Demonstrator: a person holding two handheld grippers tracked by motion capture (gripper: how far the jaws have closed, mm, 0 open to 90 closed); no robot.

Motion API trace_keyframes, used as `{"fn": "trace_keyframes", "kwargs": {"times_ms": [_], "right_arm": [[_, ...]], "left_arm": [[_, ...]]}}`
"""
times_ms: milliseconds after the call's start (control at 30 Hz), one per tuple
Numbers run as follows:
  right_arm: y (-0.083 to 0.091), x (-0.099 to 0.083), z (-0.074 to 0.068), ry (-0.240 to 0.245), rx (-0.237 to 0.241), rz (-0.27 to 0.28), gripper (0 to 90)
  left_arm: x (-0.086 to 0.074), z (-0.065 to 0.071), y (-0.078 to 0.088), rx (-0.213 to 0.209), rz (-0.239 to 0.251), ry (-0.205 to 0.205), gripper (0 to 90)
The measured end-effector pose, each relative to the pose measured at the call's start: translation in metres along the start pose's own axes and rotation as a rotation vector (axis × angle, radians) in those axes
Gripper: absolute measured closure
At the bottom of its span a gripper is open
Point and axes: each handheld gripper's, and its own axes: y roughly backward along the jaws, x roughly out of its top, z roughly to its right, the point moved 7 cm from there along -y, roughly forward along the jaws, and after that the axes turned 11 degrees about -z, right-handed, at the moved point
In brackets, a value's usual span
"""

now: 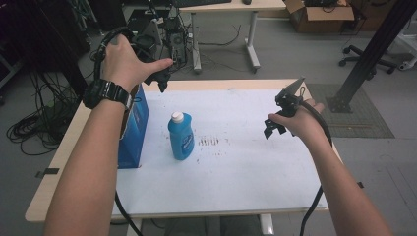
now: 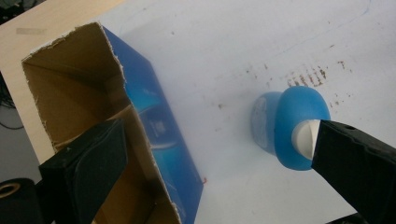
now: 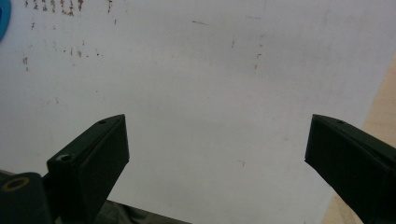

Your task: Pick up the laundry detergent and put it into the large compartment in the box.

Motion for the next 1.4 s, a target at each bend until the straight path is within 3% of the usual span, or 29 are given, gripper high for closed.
{"fn": "trace_keyframes", "kwargs": {"times_ms": [733, 1200, 1400], "right_arm": [[0.005, -0.003, 0.0, 0.015, 0.012, 0.016, 6.3], [0.003, -0.005, 0.001, 0.02, 0.011, 0.01, 6.1], [0.002, -0.004, 0.001, 0.021, 0.01, 0.014, 6.1]], "left_arm": [[-0.001, 0.009, 0.004, -0.002, 0.002, -0.002, 3.6], [0.003, 0.033, 0.003, -0.005, -0.003, -0.042, 3.6], [0.006, 0.047, -0.002, -0.029, 0.009, -0.052, 3.6]]}}
